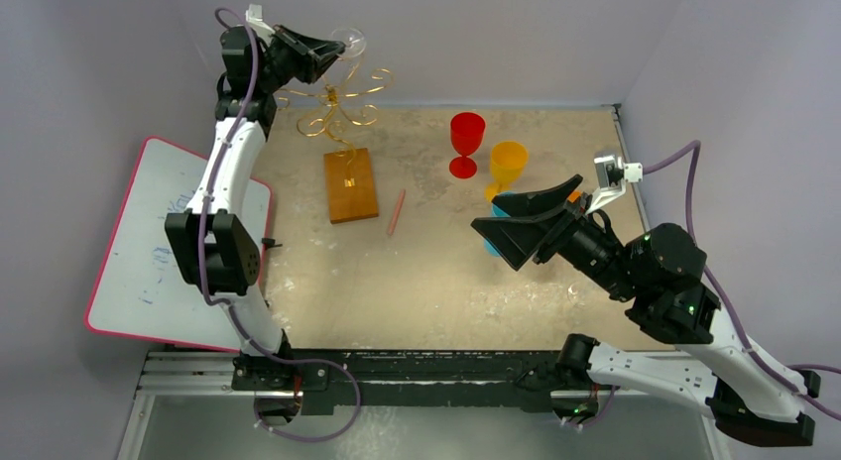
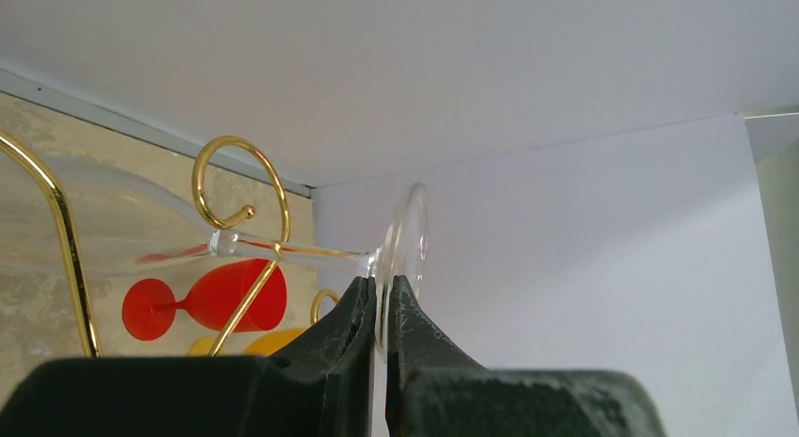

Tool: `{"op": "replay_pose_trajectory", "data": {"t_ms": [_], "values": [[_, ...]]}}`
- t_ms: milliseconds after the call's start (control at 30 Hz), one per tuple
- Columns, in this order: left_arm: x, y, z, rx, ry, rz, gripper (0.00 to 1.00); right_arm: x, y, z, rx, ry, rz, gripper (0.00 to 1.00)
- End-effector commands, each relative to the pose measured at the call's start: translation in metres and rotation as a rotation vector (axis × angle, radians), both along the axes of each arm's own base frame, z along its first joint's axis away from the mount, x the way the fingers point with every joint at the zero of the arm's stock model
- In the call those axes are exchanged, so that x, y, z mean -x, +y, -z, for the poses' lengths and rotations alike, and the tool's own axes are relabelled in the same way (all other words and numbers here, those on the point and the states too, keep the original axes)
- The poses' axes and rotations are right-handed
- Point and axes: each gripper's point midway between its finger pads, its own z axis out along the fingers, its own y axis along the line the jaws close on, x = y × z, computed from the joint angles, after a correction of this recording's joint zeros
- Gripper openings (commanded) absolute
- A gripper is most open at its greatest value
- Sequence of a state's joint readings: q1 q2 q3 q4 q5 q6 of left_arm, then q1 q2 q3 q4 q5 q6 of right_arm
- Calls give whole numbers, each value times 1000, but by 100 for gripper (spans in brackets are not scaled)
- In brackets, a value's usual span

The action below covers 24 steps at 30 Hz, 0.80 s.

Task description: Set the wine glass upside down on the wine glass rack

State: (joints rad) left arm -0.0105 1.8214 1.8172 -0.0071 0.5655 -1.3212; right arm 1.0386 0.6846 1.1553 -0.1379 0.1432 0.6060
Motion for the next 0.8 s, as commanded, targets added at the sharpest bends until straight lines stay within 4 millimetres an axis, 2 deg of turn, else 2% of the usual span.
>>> {"op": "replay_pose_trajectory", "data": {"t_ms": [0,767], "values": [[3,-10,-38,16,-126,24,0,-1,-9,-15,-33,-38,31,100],[-18,-2,-32,-29,-127,-39,0,-1,-12,-13,-37,-37,39,100]]}}
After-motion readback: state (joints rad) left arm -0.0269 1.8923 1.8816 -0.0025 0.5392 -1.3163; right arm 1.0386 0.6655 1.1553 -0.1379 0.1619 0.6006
